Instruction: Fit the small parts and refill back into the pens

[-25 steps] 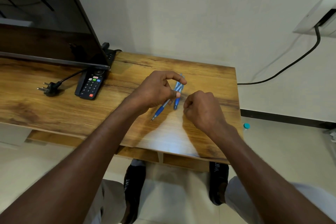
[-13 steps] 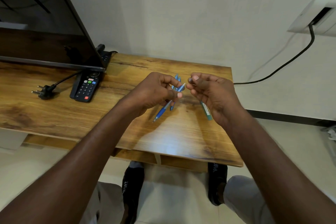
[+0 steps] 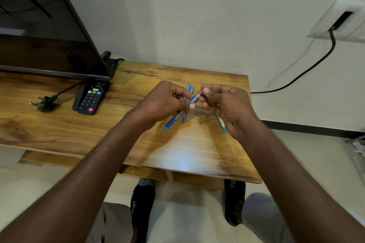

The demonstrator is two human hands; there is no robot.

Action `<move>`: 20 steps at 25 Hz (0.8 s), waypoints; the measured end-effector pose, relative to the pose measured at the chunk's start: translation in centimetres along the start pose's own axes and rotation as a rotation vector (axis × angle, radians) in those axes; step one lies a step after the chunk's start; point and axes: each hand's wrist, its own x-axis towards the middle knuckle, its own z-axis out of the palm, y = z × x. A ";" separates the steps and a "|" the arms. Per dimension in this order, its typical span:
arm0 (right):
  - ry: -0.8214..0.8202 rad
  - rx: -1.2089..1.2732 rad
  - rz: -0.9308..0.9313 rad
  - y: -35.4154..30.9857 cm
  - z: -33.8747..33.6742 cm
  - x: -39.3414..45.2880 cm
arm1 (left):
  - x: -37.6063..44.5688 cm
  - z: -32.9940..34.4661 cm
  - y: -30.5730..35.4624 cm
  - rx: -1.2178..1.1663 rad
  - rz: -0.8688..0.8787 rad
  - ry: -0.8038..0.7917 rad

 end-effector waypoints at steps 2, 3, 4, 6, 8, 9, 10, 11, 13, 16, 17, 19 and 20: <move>0.001 0.008 0.006 -0.1 -0.1 -0.1 | 0.0 -0.2 0.0 -0.009 -0.005 0.007; -0.001 0.007 0.005 -0.1 -0.1 -0.1 | 0.0 -0.2 0.0 -0.008 -0.006 0.010; -0.005 0.002 0.003 0.0 0.0 -0.1 | 0.0 -0.2 0.0 -0.002 -0.007 0.011; -0.005 -0.004 -0.003 0.0 0.1 -0.2 | 0.0 -0.2 0.0 0.011 -0.006 0.012; 0.001 -0.002 -0.006 0.0 0.1 -0.2 | 0.0 -0.2 0.0 0.023 -0.005 0.013; 0.000 -0.006 -0.008 0.0 0.1 -0.2 | 0.0 -0.2 0.0 0.025 -0.007 0.013; -0.001 -0.013 -0.010 0.0 0.1 -0.2 | 0.0 -0.2 0.0 0.023 -0.010 0.012; -0.001 -0.021 -0.011 0.0 0.2 -0.2 | 0.0 -0.2 0.0 0.020 -0.012 0.011; 0.001 -0.027 -0.008 0.1 0.2 -0.2 | 0.0 -0.2 0.0 0.022 -0.013 0.010; 0.003 -0.002 0.008 0.0 0.2 -0.2 | 0.0 0.0 0.1 0.017 -0.015 0.015; 0.003 0.007 0.013 0.0 0.2 -0.2 | 0.0 0.0 0.1 0.013 -0.014 0.015; 0.003 0.009 0.013 0.0 0.1 -0.3 | -0.1 0.0 0.1 0.010 -0.009 0.011; 0.006 0.002 0.008 0.0 0.2 -0.3 | -0.1 0.0 0.1 0.016 -0.003 0.009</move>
